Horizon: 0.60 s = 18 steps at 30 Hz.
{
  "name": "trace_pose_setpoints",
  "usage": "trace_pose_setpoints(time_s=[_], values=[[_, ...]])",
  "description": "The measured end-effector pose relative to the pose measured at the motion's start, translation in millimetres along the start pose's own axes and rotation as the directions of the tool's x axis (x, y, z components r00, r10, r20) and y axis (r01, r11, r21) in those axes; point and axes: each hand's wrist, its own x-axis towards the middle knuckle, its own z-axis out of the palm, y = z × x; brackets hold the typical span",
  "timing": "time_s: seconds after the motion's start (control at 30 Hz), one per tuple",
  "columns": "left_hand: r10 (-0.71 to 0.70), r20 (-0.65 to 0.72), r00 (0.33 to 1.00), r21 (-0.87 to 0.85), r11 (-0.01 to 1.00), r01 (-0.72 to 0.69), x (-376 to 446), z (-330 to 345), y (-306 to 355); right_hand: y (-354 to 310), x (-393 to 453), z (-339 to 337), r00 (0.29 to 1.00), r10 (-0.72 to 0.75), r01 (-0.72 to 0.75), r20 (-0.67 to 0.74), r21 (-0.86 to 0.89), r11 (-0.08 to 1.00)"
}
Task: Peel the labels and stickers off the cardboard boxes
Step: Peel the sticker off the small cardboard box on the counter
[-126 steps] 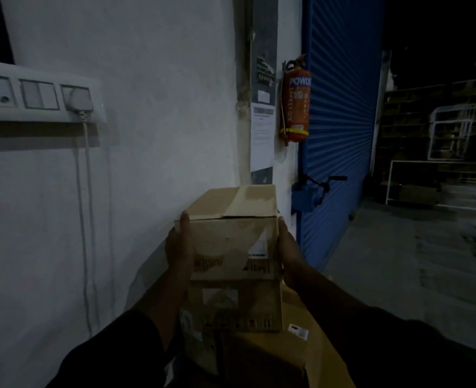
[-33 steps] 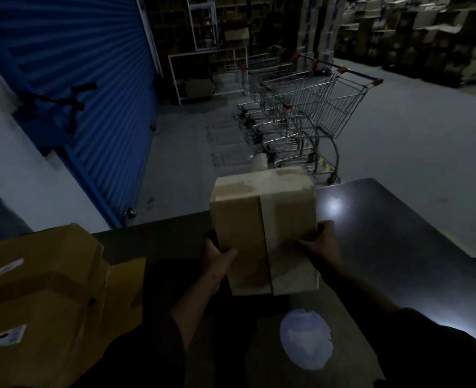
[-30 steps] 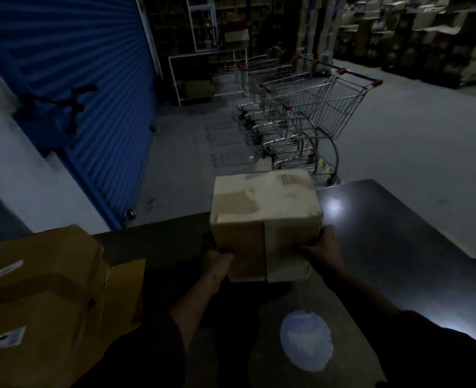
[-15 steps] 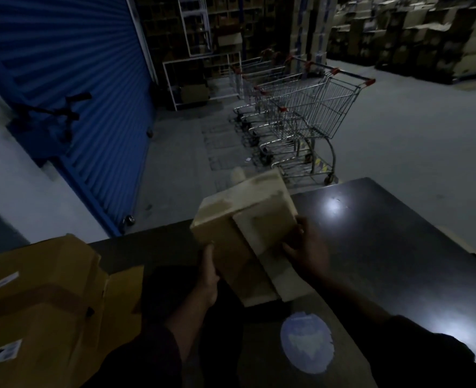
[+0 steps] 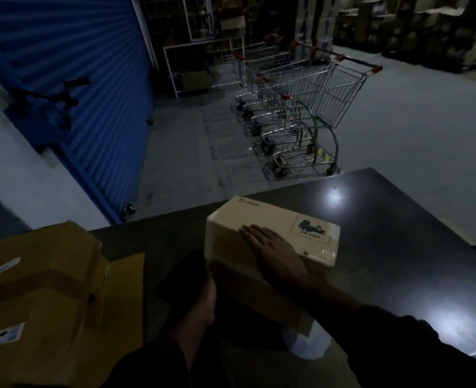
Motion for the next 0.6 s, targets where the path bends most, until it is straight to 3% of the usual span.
trace_pose_setpoints(time_s=[0.1, 0.2, 0.27, 0.33, 0.43, 0.5, 0.53, 0.6], values=[[0.22, -0.14, 0.965, 0.168, 0.966, -0.196, 11.6, -1.1, 20.0, 1.0, -11.2, -0.4, 0.999, -0.022, 0.025, -0.042, 0.056, 0.998], [0.2, -0.08, 0.976, 0.224, 0.958, -0.178, 17.8, 3.6, 32.9, 14.2, -17.0, 0.2, 0.985, -0.011, 0.009, -0.17, -0.013, 1.0], [0.142, -0.05, 0.989, 0.228, 0.965, -0.127, 15.7, 10.8, 35.9, 28.8, -23.9, -2.8, 0.949, 0.124, -0.135, -0.29, -0.018, 0.991], [0.126, -0.024, 0.992, 0.256, 0.96, -0.116, 17.9, 17.6, 36.4, 44.8, -39.5, -5.0, 0.864, 0.32, -0.342, -0.389, 0.014, 0.94], [0.165, -0.036, 0.986, 0.341, 0.929, -0.143, 24.9, 24.9, 36.4, 62.4, -68.5, -1.5, 0.655, 0.615, -0.607, -0.438, 0.18, 0.774], [0.201, -0.051, 0.978, 0.35, 0.921, -0.171, 27.5, 29.0, 34.4, 72.7, -79.6, 8.1, 0.499, 0.786, -0.686, -0.366, 0.387, 0.616], [0.208, -0.048, 0.977, 0.339, 0.923, -0.18, 28.4, 30.8, 32.5, 75.4, -83.7, 13.3, 0.453, 0.85, -0.706, -0.271, 0.473, 0.527], [0.213, -0.03, 0.977, 0.334, 0.923, -0.191, 27.7, 34.3, 28.2, 80.3, -91.8, 28.3, 0.429, 0.898, -0.718, -0.099, 0.566, 0.405]])
